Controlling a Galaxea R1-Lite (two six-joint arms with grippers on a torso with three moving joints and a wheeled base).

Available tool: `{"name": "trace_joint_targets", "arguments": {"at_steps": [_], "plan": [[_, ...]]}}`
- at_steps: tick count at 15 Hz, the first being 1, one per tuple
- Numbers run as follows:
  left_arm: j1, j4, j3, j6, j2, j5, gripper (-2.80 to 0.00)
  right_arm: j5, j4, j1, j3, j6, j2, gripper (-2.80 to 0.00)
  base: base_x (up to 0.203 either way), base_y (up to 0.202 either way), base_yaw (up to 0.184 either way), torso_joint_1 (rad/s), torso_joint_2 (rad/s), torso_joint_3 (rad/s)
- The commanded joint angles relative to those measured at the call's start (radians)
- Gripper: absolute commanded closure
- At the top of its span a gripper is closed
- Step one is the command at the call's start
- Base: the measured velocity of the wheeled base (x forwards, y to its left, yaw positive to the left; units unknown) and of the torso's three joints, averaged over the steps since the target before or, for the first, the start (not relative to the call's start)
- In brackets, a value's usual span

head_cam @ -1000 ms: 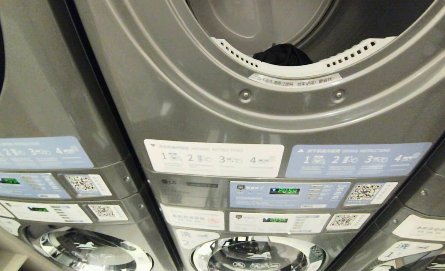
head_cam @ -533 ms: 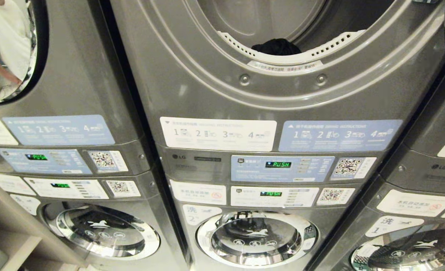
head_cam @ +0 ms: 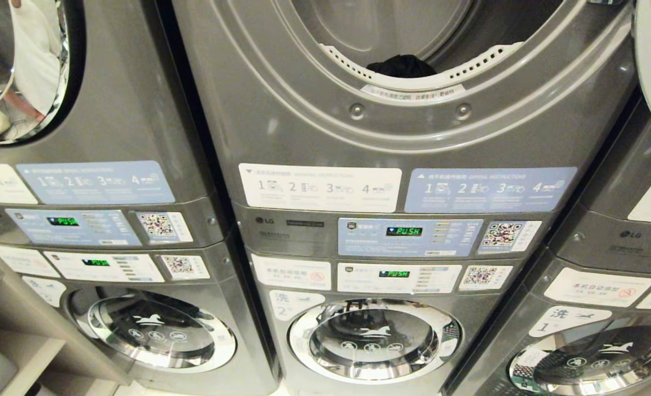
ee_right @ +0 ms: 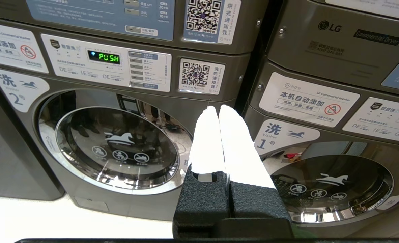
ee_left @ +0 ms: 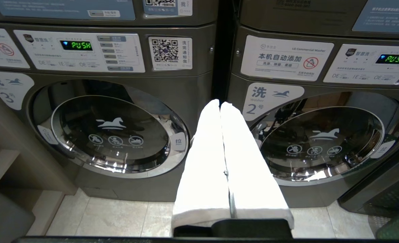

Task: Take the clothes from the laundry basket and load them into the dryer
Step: Close the dryer

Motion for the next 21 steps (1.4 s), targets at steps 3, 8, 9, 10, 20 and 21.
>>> {"name": "trace_joint_targets", "arguments": {"at_steps": [3, 8, 9, 10, 20, 21], "plan": [[0.000, 0.000, 0.002, 0.000, -0.002, 0.000, 0.00, 0.001, -0.001, 0.000, 0.017, -0.001, 0.002, 0.00, 0.001, -0.062, -0.003, 0.002, 0.00, 0.003], [0.000, 0.000, 0.002, 0.000, -0.002, 0.000, 0.00, -0.001, -0.001, 0.000, 0.017, -0.002, 0.002, 0.00, 0.000, -0.189, 0.002, 0.002, 0.00, 0.004], [0.000, 0.000, 0.002, 0.000, -0.002, 0.000, 0.00, -0.001, -0.001, 0.000, 0.017, -0.002, 0.002, 0.00, 0.000, -0.192, 0.003, 0.009, 0.01, 0.001], [0.000, 0.000, 0.002, 0.000, -0.002, 0.000, 0.00, -0.001, -0.001, 0.000, 0.017, -0.002, 0.002, 0.00, 0.000, -0.198, 0.001, -0.007, 0.01, 0.002], [0.000, 0.000, 0.002, -0.001, -0.002, 0.000, 0.00, 0.001, -0.001, 0.000, 0.017, 0.001, 0.002, 0.00, 0.000, -0.197, 0.002, 0.002, 0.00, 0.004], [0.000, 0.000, 0.002, -0.001, -0.002, 0.000, 0.00, 0.001, -0.001, 0.000, 0.018, 0.001, 0.001, 0.00, 0.000, -0.194, 0.004, 0.002, 0.00, 0.007]]}}
